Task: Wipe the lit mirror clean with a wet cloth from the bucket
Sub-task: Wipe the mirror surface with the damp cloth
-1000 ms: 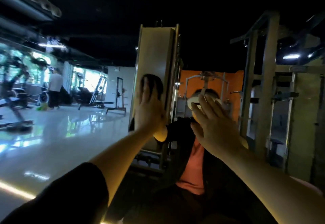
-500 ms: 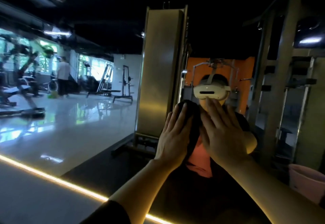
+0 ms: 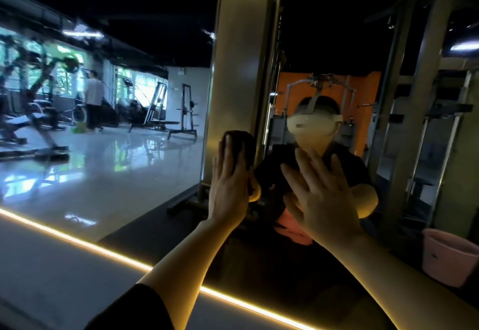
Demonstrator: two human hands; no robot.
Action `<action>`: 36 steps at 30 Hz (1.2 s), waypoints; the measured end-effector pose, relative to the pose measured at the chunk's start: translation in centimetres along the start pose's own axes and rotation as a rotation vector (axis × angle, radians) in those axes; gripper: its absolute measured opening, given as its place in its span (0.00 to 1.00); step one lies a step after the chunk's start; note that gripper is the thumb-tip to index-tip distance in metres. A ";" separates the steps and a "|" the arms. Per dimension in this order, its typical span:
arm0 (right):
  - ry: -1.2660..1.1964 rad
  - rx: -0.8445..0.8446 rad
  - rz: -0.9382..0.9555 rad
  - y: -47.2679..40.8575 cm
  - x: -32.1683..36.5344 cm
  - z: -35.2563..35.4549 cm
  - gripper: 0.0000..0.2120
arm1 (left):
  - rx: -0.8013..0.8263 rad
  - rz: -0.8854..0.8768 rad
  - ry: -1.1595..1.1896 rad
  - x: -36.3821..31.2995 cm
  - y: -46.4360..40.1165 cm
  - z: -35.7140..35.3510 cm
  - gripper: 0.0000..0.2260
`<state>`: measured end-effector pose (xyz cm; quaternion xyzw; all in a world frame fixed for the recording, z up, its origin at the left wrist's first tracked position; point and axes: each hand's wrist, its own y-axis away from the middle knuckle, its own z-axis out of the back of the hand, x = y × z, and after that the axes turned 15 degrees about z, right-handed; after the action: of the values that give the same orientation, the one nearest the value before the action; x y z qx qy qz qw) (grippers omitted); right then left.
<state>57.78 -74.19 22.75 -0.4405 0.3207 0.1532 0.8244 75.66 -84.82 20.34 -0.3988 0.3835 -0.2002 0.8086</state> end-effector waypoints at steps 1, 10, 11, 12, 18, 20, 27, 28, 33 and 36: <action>0.010 0.021 0.002 0.2 0.0 0.0 0.27 | -0.014 0.111 0.038 -0.6 -0.4 0.2 0.31; -0.001 0.035 -0.020 0.4 0.3 0.2 0.27 | -0.041 -0.104 -0.078 0.0 1.0 -0.9 0.34; -0.001 0.035 -0.024 0.5 0.4 0.1 0.27 | -0.054 0.065 -0.009 -0.4 0.3 -0.5 0.32; -0.002 0.029 -0.029 0.6 0.5 0.0 0.27 | -0.071 0.235 0.066 -1.1 -0.4 -0.3 0.32; -0.042 0.003 -0.062 2.0 2.4 -0.8 0.27 | -0.029 -0.040 0.026 -1.2 5.1 -3.3 0.33; -0.055 -0.018 -0.066 2.6 3.2 -1.1 0.26 | -0.020 -0.043 -0.002 2.4 7.6 -3.6 0.32; -0.074 -0.041 -0.119 3.6 5.6 -2.0 0.24 | -0.104 0.228 0.055 3.3 7.9 -3.3 0.34; -0.076 -0.023 -0.116 4.0 6.4 -2.3 0.25 | -0.078 0.086 0.042 2.9 9.0 -3.9 0.37; -0.077 0.017 -0.094 6.2 8.7 -3.7 0.26 | -0.068 0.179 0.021 7.6 14.7 -6.3 0.43; -0.088 -0.007 -0.094 6.7 9.3 -4.0 0.26 | -0.120 0.481 0.016 10.1 15.7 -6.6 0.50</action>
<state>59.56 -74.01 10.78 -0.4507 0.2625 0.1347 0.8425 77.11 -84.96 0.55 -0.3416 0.4851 0.0177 0.8048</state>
